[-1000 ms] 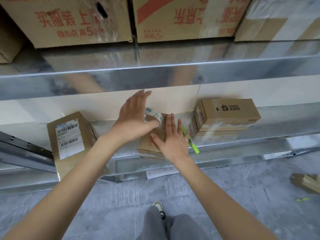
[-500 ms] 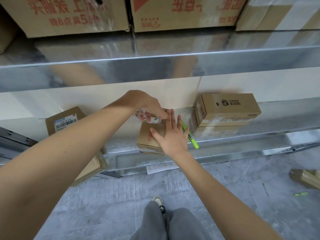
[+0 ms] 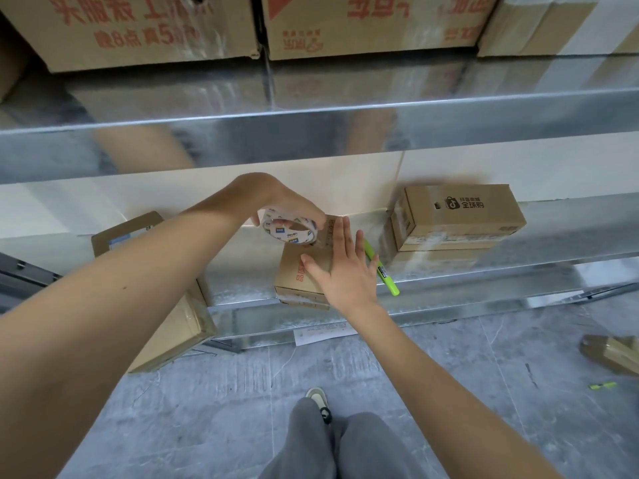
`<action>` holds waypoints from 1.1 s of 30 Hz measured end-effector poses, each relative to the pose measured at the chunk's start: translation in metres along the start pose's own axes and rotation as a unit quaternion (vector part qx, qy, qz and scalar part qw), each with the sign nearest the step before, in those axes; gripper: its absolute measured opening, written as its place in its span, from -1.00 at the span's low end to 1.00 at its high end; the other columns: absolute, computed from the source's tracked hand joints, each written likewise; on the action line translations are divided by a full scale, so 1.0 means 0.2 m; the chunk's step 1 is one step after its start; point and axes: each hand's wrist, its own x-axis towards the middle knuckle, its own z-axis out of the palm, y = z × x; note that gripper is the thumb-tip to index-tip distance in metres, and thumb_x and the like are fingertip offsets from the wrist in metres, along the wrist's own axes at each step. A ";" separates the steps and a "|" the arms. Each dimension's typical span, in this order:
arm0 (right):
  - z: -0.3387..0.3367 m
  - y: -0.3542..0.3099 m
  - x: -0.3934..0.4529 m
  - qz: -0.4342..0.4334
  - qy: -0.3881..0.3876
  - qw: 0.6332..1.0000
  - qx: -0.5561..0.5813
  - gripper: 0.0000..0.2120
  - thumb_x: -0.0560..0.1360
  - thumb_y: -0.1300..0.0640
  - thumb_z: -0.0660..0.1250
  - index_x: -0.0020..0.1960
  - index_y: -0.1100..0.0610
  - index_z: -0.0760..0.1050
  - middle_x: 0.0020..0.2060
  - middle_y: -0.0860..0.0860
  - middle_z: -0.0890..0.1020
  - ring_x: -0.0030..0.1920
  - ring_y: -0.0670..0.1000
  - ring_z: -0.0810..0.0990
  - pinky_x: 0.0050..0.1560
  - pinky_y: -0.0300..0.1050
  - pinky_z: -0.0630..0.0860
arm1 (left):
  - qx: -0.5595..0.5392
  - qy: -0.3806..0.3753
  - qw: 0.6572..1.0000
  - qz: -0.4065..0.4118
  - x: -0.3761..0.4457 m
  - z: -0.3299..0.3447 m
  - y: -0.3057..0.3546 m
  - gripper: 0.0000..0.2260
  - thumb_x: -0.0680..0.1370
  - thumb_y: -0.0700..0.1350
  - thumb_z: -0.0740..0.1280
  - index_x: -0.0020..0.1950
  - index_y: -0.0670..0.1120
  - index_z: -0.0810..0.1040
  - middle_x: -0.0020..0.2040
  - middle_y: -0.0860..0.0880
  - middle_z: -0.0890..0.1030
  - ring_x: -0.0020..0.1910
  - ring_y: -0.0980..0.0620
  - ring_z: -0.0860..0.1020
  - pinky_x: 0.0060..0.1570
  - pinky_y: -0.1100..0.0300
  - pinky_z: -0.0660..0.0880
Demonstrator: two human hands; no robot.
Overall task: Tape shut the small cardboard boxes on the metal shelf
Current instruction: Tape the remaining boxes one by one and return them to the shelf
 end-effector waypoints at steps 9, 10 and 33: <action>0.00 0.00 0.01 0.003 0.007 1.000 -0.017 -0.15 0.51 -0.38 0.07 0.59 0.01 -0.22 0.57 -0.12 -0.17 0.57 0.02 -0.14 0.49 0.31 -0.08 | -0.019 -0.023 0.998 -0.053 -0.01 0.03 0.02 -0.44 0.09 0.27 0.37 0.02 0.06 0.55 0.16 -0.09 0.52 0.12 -0.19 0.55 -0.05 -0.12 0.59; 0.00 0.00 0.01 0.004 0.007 1.000 -0.018 -0.15 0.51 -0.38 0.07 0.59 0.01 -0.22 0.57 -0.12 -0.17 0.57 0.01 -0.14 0.49 0.31 -0.09 | -0.018 -0.035 0.997 -0.059 0.00 0.03 0.03 -0.44 0.13 0.25 0.36 0.04 0.00 0.59 0.12 -0.12 0.57 0.04 -0.18 0.62 -0.09 -0.14 0.60; 0.04 0.41 0.08 0.129 0.004 0.980 -0.152 -0.69 0.62 0.13 0.15 0.32 0.22 0.33 0.25 0.17 0.43 0.23 0.18 0.39 0.05 0.06 0.45 | -0.171 -0.046 0.984 -0.008 0.20 0.04 -0.20 -0.65 0.40 0.21 0.37 -0.08 -0.06 0.62 -0.05 -0.16 0.67 -0.26 -0.09 0.67 -0.29 0.05 0.62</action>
